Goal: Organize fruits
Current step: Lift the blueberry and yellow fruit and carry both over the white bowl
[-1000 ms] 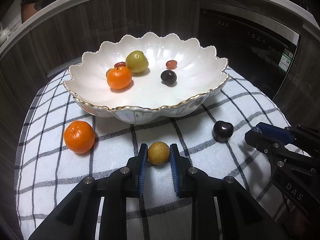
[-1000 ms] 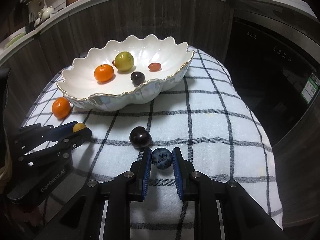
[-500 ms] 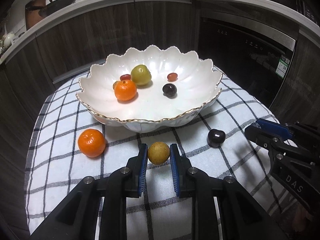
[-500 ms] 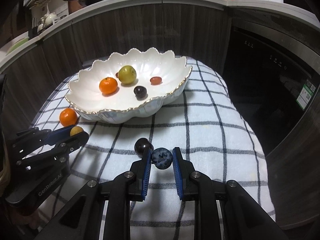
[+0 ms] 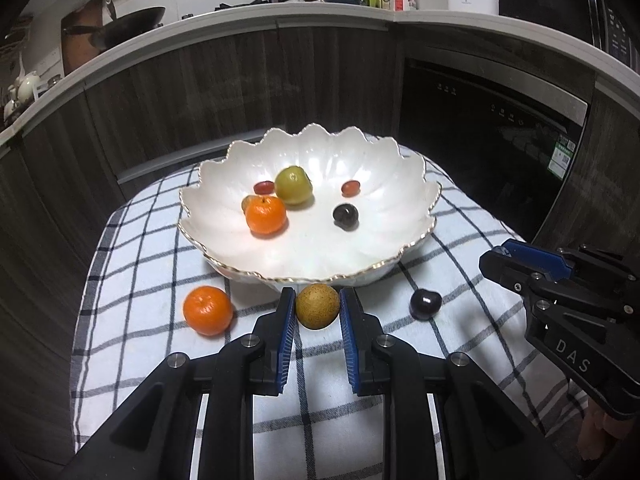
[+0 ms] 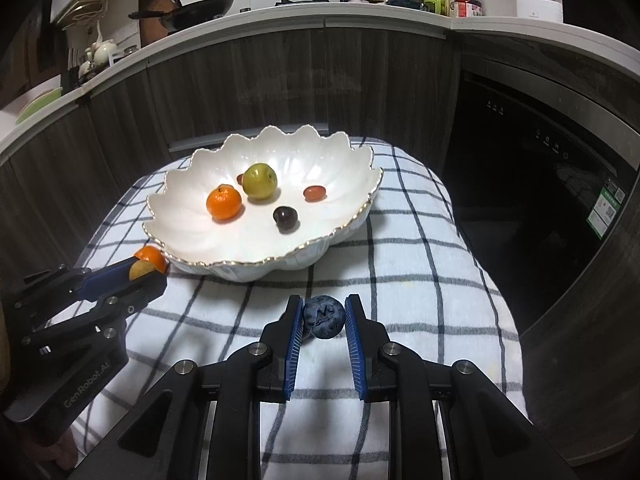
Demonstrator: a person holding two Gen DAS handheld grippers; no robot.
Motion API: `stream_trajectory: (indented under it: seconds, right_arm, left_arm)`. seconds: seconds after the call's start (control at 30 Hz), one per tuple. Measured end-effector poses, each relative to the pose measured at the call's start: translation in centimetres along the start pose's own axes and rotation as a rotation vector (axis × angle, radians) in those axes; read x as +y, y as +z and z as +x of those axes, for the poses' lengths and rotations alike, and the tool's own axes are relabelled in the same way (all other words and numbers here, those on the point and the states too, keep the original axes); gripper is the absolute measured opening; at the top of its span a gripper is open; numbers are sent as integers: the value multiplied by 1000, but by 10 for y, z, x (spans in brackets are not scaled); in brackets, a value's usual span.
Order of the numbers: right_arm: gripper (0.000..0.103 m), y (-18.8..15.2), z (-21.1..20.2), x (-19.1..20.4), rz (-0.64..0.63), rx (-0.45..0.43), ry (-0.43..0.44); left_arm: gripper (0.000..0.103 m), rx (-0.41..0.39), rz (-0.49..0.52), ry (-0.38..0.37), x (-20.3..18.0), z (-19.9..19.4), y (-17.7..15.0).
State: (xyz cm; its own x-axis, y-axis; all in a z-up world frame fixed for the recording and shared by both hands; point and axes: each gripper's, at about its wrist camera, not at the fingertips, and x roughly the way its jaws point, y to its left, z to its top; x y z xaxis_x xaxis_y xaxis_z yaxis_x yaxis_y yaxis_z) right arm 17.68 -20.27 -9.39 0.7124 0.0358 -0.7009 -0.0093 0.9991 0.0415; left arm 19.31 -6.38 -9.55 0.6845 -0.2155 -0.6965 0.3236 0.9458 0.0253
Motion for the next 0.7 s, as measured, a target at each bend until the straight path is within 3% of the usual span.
stream_trajectory:
  seconds: [0.7]
  right_arm:
    - [23,44,8,3,-34,-48,30]
  left_arm:
    - [23,-12,-50,25,13,3,32]
